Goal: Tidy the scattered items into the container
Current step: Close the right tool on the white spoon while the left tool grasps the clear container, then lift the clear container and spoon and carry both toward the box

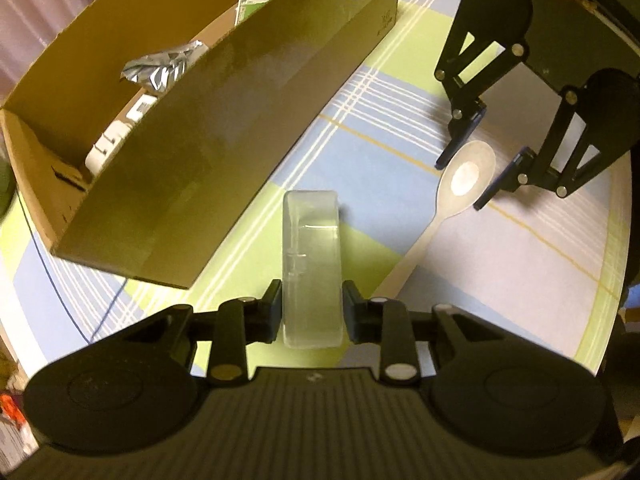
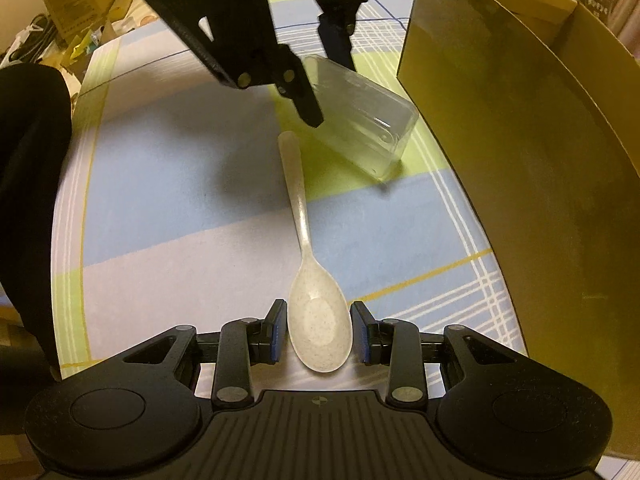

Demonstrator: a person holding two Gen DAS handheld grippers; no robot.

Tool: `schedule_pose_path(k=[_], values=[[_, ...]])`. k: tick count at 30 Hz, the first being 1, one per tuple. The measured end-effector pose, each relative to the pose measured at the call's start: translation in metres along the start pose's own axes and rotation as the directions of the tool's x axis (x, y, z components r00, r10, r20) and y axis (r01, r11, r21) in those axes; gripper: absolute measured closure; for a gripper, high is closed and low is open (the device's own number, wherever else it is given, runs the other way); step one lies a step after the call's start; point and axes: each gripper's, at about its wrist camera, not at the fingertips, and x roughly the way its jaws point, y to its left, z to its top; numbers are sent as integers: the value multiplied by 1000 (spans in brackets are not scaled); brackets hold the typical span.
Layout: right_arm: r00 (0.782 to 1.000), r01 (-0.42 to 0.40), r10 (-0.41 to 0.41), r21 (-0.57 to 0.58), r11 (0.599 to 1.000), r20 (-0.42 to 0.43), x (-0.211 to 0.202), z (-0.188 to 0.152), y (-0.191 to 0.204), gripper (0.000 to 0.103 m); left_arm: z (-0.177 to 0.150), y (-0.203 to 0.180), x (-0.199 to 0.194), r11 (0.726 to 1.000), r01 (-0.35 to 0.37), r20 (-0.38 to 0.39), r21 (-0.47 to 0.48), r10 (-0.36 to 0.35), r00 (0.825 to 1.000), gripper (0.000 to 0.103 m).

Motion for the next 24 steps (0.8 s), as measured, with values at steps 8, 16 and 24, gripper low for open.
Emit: schedule_pose_path(k=[8, 16, 24], values=[[1000, 2, -2, 12, 1000, 5, -10, -10, -8, 66, -4, -3, -2, 1000, -5, 5, -24, 5, 1000, 69], [1000, 3, -3, 32, 999, 13, -3, -7, -3, 66, -1, 0, -4, 999, -4, 14, -45, 5, 1000, 64], [1000, 3, -5, 48, 999, 28, -3, -9, -3, 66, 2, 6, 4, 998, -2, 18, -63, 3, 1000, 58]])
